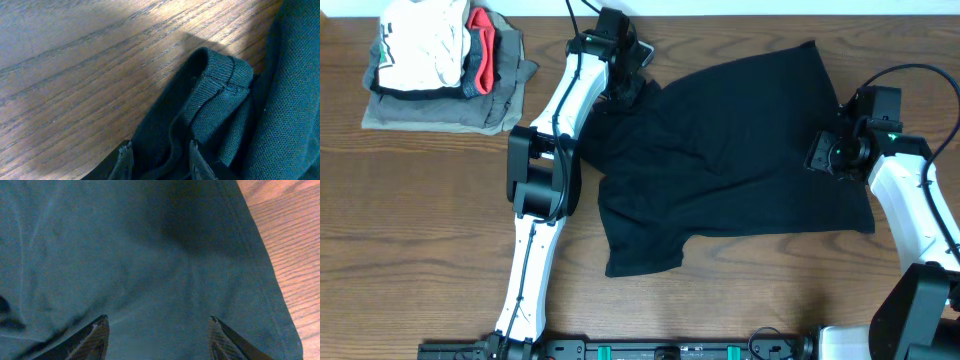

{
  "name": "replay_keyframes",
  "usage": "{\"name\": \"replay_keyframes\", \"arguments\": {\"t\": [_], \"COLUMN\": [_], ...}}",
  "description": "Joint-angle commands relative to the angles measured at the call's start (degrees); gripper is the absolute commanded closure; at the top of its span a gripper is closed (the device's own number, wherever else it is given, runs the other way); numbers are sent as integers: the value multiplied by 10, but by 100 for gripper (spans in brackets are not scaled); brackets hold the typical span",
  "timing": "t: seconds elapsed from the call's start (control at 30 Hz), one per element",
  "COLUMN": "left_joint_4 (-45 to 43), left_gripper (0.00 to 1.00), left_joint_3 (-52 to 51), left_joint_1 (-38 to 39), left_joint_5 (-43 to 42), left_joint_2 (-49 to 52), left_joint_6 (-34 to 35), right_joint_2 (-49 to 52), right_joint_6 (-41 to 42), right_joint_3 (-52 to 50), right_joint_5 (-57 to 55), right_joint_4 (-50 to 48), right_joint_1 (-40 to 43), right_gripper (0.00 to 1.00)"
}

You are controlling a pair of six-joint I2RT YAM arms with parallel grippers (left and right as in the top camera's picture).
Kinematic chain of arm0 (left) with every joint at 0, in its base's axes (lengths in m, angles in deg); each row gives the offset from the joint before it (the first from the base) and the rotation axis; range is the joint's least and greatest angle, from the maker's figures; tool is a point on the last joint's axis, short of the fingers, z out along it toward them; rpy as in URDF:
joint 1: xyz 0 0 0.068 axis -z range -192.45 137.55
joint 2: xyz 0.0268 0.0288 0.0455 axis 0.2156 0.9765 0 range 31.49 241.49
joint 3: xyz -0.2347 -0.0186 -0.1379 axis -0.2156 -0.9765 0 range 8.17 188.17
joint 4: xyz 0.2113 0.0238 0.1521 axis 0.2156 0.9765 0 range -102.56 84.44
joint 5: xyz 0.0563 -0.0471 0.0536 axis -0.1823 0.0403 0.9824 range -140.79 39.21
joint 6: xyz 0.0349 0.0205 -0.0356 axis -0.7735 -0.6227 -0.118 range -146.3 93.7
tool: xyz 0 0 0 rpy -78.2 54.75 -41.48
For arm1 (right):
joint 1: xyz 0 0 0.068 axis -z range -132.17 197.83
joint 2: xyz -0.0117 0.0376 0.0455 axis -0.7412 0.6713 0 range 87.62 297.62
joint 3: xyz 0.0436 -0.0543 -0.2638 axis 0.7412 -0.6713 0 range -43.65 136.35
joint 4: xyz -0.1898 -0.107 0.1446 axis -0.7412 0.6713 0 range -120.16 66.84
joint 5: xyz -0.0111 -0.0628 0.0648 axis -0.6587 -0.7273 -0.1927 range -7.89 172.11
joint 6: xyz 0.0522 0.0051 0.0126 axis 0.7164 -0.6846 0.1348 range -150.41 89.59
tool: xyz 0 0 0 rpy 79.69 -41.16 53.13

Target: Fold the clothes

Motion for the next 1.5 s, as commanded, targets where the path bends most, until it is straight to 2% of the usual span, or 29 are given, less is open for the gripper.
{"name": "replay_keyframes", "arguments": {"t": [0.0, 0.03, 0.1, 0.3, 0.47, 0.73, 1.0, 1.3, 1.47], "left_joint_4": [4, 4, 3, 4, 4, 2, 12, 49, 64], "left_gripper": [78, 88, 94, 94, 94, 94, 94, 94, 94], "left_joint_3": [-1, -1, 2, 17, 22, 22, 22, 22, 22], "left_joint_1": [-4, -4, -4, -5, -6, -6, -5, -2, 7], "left_joint_5": [-7, -7, -7, -7, -5, -5, -5, -5, -5], "left_joint_2": [31, 31, 29, 10, -33, -113, -148, -149, -149], "left_joint_6": [-14, -13, -12, 12, 18, 36, 56, 63, 63], "right_joint_2": [3, 3, 3, 3, 3, 3, 17, 136, 242], "right_joint_6": [0, 0, 0, 0, -41, -51, -103, -103, -102], "right_joint_3": [-1, -1, -1, -1, -1, -1, -1, 8, 81], "right_joint_5": [-4, -4, -4, -4, 14, 28, 43, 43, 49], "right_joint_4": [0, 0, 0, -14, -89, -178, -275, -449, -451], "right_joint_1": [-4, -4, -4, -4, -4, -4, -4, -1, -1], "right_gripper": [39, 39, 39, 39, 37, 34, 31, 36, 36]}}
